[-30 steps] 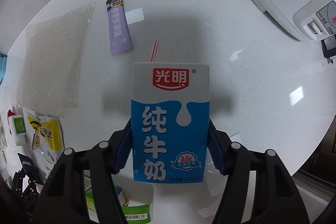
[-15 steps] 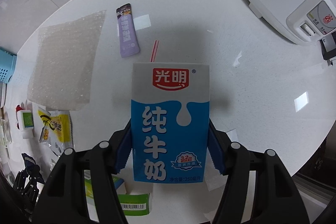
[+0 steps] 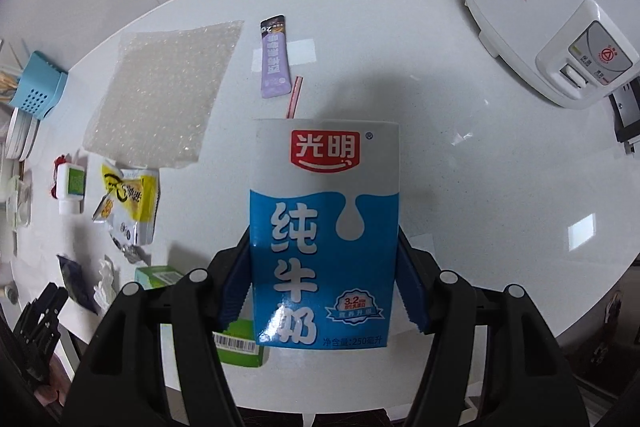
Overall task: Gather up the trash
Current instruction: 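Lift both held items and carry them over the green wastebasket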
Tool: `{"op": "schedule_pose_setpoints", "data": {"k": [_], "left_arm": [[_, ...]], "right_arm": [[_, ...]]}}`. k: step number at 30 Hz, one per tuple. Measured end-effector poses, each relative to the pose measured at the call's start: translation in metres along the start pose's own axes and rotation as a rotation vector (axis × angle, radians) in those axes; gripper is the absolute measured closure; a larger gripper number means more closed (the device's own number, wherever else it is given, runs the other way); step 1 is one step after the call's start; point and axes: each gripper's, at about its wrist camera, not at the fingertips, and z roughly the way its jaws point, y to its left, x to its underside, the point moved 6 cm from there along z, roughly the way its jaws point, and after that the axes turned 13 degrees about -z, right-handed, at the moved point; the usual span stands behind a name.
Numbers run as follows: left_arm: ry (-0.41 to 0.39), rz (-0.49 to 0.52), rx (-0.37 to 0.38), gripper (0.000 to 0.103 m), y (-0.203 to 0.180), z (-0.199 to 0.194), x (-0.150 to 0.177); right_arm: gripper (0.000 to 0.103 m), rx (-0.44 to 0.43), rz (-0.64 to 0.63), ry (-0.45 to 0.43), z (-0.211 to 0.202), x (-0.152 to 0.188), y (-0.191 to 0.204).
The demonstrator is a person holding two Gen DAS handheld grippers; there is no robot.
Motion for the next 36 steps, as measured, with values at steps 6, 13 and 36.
{"op": "schedule_pose_setpoints", "data": {"k": [6, 13, 36], "left_arm": [[-0.021, -0.005, 0.011, 0.059, -0.001, 0.004, 0.0], [-0.019, 0.104, 0.046, 0.037, -0.013, 0.015, 0.007], [0.035, 0.133, 0.046, 0.05, -0.001, 0.044, 0.016]], "right_arm": [[0.043, 0.001, -0.009, -0.009, -0.009, 0.011, 0.002], [0.043, 0.021, 0.028, -0.031, -0.022, 0.023, 0.004], [0.043, 0.015, 0.076, -0.048, -0.036, 0.044, 0.023]]}}
